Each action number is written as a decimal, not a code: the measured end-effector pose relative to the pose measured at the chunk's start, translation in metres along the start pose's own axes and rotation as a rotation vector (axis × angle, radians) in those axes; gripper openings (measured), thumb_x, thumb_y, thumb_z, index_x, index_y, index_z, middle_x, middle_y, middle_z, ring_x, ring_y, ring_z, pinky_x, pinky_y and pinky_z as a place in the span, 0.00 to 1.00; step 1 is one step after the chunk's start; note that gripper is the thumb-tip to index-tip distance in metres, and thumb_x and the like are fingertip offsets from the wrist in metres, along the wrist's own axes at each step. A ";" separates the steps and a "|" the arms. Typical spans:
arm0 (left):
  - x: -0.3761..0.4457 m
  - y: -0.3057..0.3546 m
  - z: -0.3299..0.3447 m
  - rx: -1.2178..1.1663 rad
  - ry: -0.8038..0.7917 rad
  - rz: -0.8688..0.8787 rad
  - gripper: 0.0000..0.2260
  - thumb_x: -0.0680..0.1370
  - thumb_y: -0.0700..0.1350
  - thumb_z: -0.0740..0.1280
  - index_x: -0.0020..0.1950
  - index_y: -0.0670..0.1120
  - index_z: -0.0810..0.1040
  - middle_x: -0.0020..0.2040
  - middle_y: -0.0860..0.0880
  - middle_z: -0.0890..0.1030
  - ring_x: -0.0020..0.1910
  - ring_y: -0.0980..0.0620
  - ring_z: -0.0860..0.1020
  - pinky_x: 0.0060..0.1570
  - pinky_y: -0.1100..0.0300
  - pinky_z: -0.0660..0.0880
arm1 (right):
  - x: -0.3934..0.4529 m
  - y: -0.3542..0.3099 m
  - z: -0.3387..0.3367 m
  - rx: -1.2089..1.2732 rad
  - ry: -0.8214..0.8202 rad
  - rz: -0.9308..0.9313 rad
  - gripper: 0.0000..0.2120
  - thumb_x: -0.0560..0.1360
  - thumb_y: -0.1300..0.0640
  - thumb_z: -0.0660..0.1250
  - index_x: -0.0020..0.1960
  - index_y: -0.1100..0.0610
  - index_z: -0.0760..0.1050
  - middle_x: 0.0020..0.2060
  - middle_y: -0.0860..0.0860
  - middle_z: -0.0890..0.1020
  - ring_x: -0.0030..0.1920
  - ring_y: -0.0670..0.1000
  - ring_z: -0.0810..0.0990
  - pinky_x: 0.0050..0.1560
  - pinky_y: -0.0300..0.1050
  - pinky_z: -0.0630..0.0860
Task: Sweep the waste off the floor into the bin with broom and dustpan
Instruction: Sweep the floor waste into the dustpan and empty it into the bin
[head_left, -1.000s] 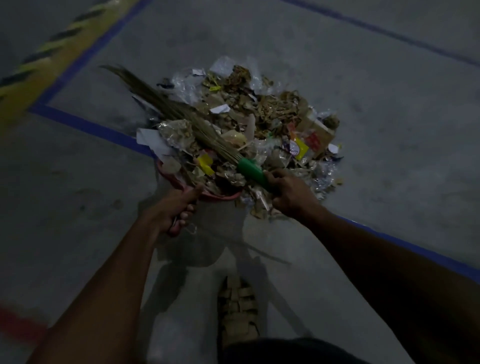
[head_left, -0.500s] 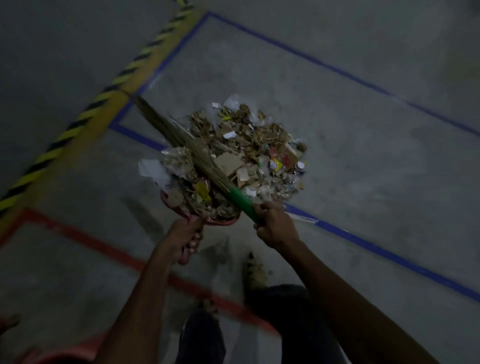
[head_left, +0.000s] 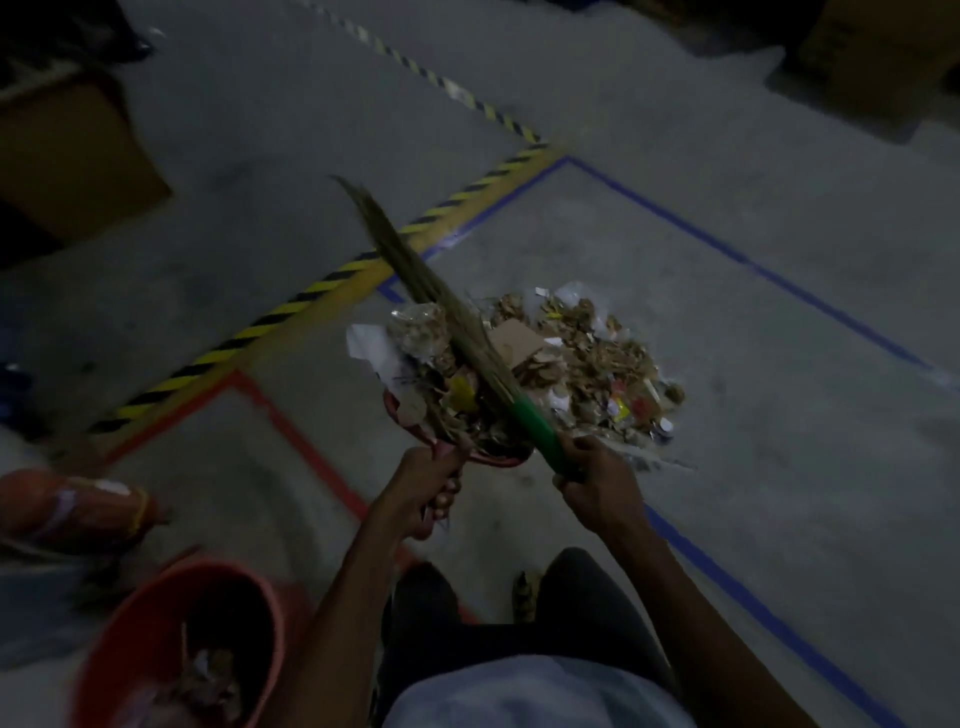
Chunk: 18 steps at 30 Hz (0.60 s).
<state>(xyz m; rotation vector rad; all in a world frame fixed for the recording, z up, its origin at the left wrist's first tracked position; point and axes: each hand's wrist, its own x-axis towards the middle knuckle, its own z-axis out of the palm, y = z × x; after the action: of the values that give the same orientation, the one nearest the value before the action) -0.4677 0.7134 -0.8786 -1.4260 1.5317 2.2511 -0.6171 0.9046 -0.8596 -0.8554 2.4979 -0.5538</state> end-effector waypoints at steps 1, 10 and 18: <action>-0.013 -0.002 -0.002 -0.022 0.022 0.015 0.23 0.76 0.60 0.72 0.33 0.47 0.67 0.28 0.48 0.65 0.24 0.52 0.60 0.25 0.64 0.58 | -0.003 -0.005 -0.006 -0.020 -0.011 -0.041 0.22 0.75 0.56 0.69 0.68 0.57 0.76 0.61 0.51 0.76 0.50 0.53 0.77 0.48 0.53 0.78; -0.120 -0.029 -0.029 -0.238 0.274 0.076 0.21 0.78 0.58 0.70 0.36 0.47 0.67 0.27 0.49 0.66 0.22 0.53 0.62 0.25 0.64 0.59 | -0.023 -0.072 -0.029 -0.129 -0.143 -0.407 0.22 0.75 0.56 0.70 0.68 0.58 0.76 0.60 0.53 0.77 0.44 0.53 0.77 0.41 0.46 0.73; -0.200 -0.080 -0.055 -0.470 0.570 0.094 0.19 0.81 0.53 0.69 0.37 0.45 0.68 0.27 0.48 0.67 0.20 0.54 0.62 0.24 0.65 0.59 | -0.045 -0.138 -0.009 -0.205 -0.334 -0.734 0.17 0.74 0.57 0.69 0.61 0.59 0.80 0.58 0.52 0.78 0.45 0.55 0.79 0.44 0.51 0.78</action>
<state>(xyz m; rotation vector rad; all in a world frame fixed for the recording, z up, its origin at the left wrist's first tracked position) -0.2776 0.7936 -0.7957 -2.3323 1.2274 2.5120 -0.5250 0.8355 -0.7710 -1.7997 1.9105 -0.3314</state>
